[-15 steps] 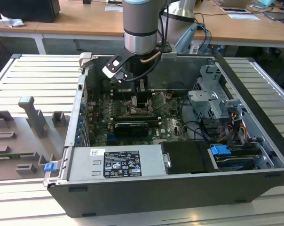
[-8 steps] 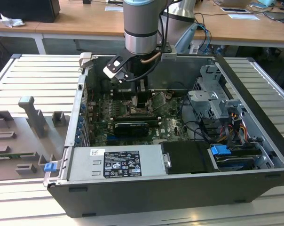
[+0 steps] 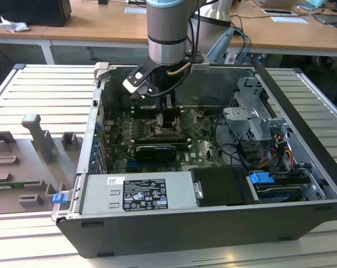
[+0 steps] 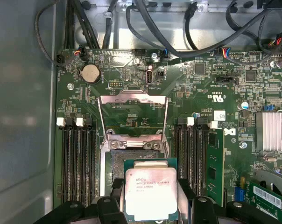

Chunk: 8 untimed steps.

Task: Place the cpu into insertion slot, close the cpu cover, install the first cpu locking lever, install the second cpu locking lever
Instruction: 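Place the cpu into insertion slot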

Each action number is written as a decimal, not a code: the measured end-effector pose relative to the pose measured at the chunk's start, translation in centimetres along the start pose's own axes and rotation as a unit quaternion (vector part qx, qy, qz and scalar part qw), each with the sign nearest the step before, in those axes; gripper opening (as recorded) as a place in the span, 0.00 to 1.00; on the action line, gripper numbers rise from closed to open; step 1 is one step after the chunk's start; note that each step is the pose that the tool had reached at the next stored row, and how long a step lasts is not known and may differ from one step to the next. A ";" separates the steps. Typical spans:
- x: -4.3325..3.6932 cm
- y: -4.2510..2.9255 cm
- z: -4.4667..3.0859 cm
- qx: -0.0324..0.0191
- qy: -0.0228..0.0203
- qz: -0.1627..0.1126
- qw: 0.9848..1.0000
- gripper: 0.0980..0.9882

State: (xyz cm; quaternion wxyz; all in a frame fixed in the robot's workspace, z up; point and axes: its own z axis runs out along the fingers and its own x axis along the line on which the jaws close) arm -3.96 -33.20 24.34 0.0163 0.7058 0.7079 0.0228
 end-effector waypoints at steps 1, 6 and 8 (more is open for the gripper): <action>0.05 0.00 0.04 0.000 0.000 0.000 1.000 0.49; 0.63 0.04 0.57 0.002 0.000 0.000 1.000 0.49; 0.74 0.02 0.84 0.002 0.000 0.000 1.000 0.49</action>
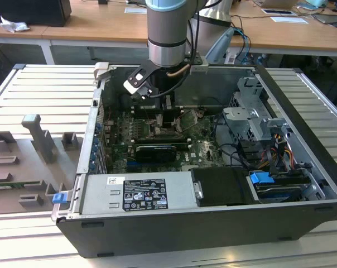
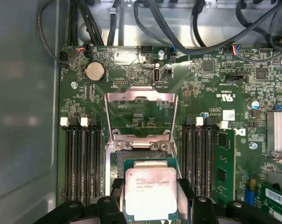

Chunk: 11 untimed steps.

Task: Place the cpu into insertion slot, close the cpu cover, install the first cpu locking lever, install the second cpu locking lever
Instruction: 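Place the cpu into insertion slot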

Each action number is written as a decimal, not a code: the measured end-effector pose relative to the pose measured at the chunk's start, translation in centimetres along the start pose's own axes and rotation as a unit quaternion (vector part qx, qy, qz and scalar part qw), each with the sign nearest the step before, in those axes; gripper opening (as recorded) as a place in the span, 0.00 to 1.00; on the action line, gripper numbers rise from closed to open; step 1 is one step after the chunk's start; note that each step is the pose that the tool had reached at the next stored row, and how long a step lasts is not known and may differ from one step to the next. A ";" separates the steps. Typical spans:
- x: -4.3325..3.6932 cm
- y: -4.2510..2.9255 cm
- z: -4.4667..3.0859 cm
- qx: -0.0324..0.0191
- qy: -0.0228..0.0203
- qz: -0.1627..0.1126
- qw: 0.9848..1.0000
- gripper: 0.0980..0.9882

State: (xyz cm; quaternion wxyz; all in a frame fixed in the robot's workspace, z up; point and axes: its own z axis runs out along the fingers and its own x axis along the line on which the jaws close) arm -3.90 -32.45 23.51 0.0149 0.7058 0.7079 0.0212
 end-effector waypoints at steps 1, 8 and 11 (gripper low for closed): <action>0.05 0.00 0.10 0.000 0.000 0.000 1.000 0.49; 0.28 -0.06 1.20 0.002 0.000 0.000 1.000 0.49; 0.27 -0.19 1.72 0.004 -0.001 0.001 1.000 0.49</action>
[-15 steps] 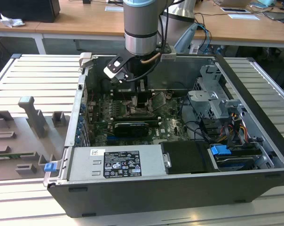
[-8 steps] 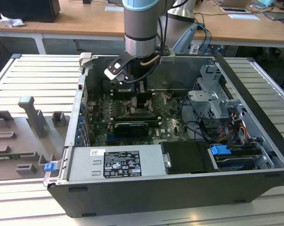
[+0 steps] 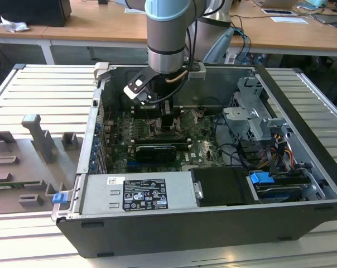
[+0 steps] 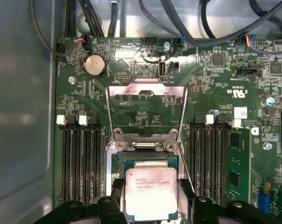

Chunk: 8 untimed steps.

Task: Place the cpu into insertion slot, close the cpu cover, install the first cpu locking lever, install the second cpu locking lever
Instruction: 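Place the cpu into insertion slot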

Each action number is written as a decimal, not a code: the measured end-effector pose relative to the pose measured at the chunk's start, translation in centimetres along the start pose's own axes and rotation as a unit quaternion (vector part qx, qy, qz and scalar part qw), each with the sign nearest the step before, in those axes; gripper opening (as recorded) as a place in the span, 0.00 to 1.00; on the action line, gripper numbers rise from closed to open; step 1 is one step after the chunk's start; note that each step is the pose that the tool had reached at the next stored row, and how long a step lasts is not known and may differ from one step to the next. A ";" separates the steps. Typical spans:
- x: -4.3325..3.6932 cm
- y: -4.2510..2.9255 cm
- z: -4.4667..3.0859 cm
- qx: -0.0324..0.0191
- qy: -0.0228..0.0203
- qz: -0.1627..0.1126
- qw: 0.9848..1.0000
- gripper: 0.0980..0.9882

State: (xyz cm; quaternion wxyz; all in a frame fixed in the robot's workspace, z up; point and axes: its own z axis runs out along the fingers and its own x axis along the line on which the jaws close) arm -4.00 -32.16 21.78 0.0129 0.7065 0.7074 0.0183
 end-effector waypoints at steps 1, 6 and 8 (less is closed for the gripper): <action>0.00 -0.02 0.12 0.001 0.000 0.000 1.000 0.49; 0.06 -0.05 0.56 0.004 -0.001 0.001 1.000 0.49; 0.09 0.00 0.74 0.005 -0.001 0.006 1.000 0.49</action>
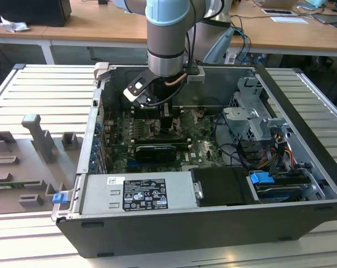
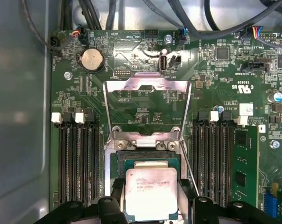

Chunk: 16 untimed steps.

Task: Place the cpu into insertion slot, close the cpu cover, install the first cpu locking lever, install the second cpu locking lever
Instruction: 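Place the cpu into insertion slot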

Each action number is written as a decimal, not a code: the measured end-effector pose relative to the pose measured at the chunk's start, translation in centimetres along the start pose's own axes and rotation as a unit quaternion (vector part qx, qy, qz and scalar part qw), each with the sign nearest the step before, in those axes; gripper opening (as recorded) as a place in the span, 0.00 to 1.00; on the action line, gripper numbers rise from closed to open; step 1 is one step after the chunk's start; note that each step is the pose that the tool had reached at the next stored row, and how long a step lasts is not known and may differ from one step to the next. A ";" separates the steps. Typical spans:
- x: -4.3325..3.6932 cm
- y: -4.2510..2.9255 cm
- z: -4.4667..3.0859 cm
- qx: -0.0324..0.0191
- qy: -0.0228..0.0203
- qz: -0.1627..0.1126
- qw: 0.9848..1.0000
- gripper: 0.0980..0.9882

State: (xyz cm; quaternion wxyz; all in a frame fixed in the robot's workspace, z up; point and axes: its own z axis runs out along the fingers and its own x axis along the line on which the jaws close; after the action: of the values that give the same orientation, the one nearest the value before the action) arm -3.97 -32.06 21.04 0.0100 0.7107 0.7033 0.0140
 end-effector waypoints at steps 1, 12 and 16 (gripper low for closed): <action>0.00 0.02 0.05 0.000 0.000 0.001 1.000 0.49; 0.13 0.21 0.86 0.005 0.000 0.001 1.000 0.49; 0.14 0.21 0.89 0.005 0.000 0.001 1.000 0.49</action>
State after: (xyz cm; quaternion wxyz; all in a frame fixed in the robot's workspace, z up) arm -3.73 -31.92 20.16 0.0067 0.7112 0.7029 0.0106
